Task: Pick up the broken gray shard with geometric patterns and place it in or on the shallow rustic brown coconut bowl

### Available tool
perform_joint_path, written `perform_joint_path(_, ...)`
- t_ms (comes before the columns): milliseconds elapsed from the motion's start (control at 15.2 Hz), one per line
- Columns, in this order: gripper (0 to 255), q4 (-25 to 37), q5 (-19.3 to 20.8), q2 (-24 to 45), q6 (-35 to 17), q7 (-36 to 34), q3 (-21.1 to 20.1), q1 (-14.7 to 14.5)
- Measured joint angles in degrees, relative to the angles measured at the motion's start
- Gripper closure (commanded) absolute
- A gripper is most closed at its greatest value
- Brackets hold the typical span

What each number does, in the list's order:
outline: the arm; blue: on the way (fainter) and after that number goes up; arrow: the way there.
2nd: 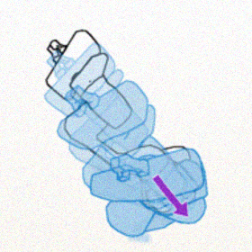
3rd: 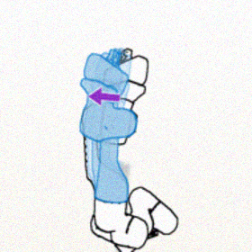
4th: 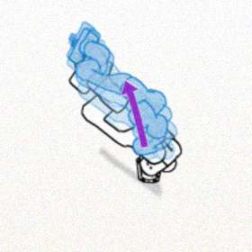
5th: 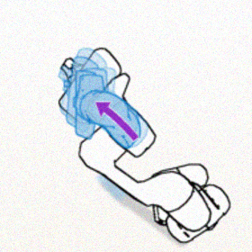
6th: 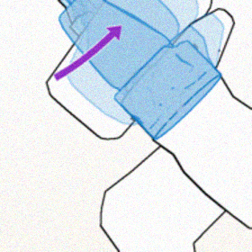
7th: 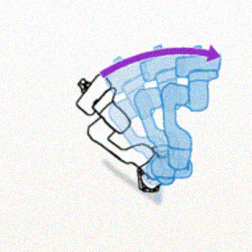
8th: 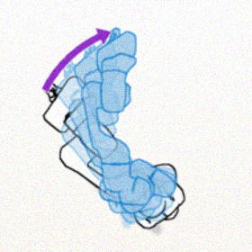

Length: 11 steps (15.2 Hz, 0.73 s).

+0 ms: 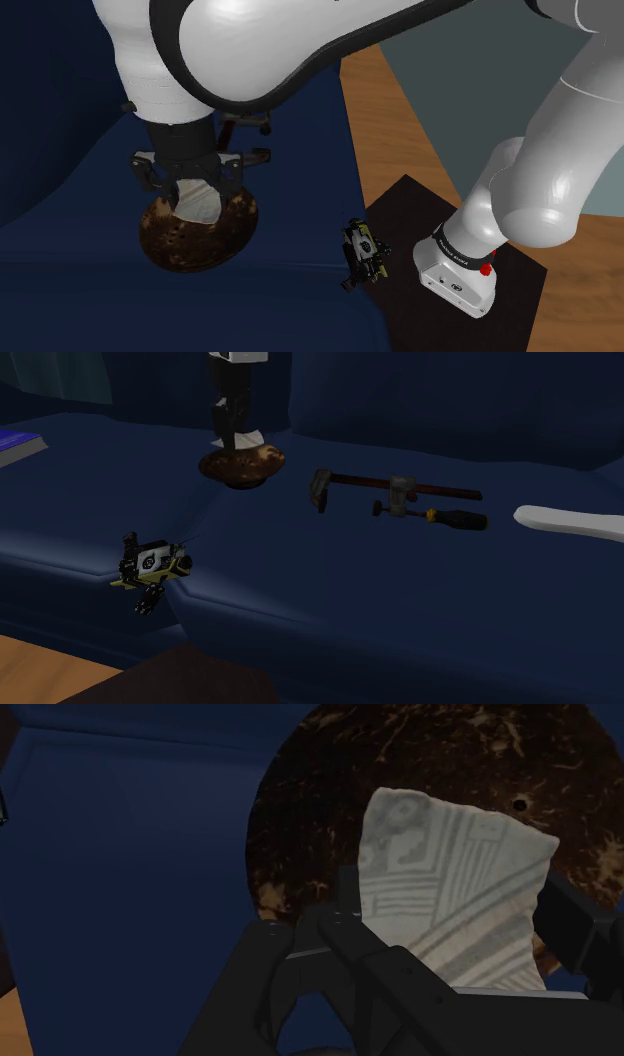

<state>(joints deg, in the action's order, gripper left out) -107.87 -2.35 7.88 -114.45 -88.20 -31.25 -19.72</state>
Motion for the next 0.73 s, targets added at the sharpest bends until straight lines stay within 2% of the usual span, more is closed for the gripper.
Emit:
perform_joint_path(330, 255, -2.6, 0.7, 1.3, -3.8, -0.2, 0.1, -0.2)
perform_joint_path(726, 255, -3.1, 0.9, 1.7, -4.7, -0.2, 0.2, -0.2)
